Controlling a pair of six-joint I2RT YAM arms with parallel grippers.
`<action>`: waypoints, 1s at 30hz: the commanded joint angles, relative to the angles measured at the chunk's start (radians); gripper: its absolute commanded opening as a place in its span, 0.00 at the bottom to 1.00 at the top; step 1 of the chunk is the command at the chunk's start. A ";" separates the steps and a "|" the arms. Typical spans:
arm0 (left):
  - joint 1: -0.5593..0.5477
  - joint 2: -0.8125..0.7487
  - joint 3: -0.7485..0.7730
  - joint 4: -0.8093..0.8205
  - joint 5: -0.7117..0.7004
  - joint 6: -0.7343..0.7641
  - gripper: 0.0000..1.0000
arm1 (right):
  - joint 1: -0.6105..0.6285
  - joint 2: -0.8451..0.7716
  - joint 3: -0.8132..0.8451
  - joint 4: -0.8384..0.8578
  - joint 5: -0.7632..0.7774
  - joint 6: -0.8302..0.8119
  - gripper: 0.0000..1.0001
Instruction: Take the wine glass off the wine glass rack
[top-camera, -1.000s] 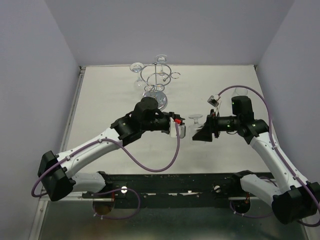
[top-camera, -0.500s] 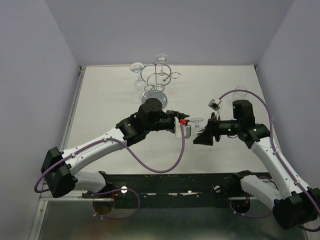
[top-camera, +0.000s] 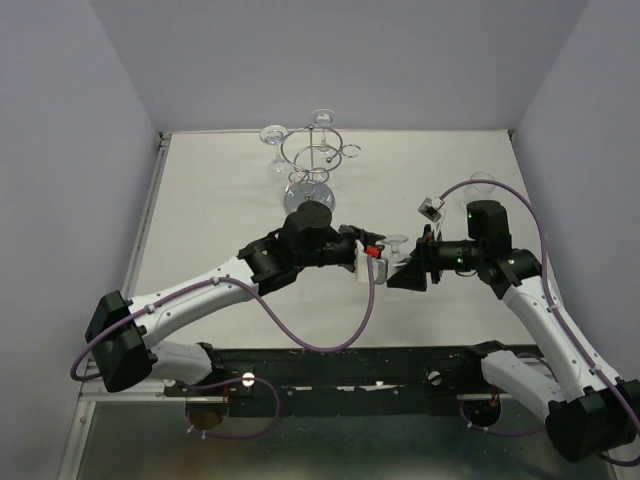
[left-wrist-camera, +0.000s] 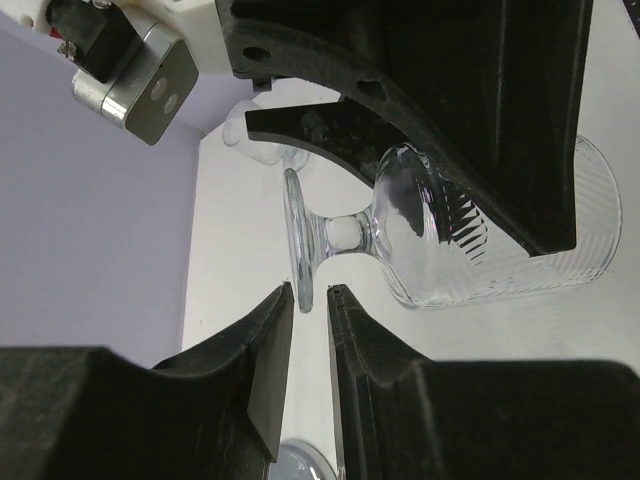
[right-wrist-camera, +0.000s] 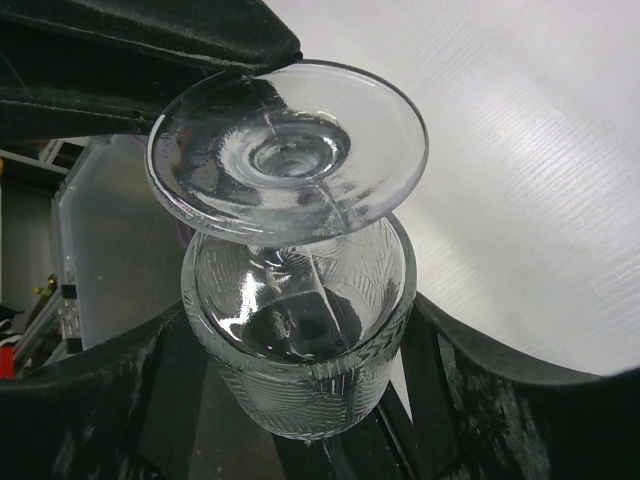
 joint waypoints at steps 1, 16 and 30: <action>-0.017 0.017 0.007 0.020 -0.011 0.029 0.36 | 0.006 -0.013 0.009 0.041 -0.017 0.014 0.01; -0.023 0.044 0.006 0.032 -0.074 -0.056 0.00 | 0.006 -0.002 0.014 0.039 -0.003 0.027 0.43; -0.011 -0.058 -0.141 0.039 -0.134 -0.243 0.00 | 0.002 -0.035 -0.027 0.022 0.016 -0.022 1.00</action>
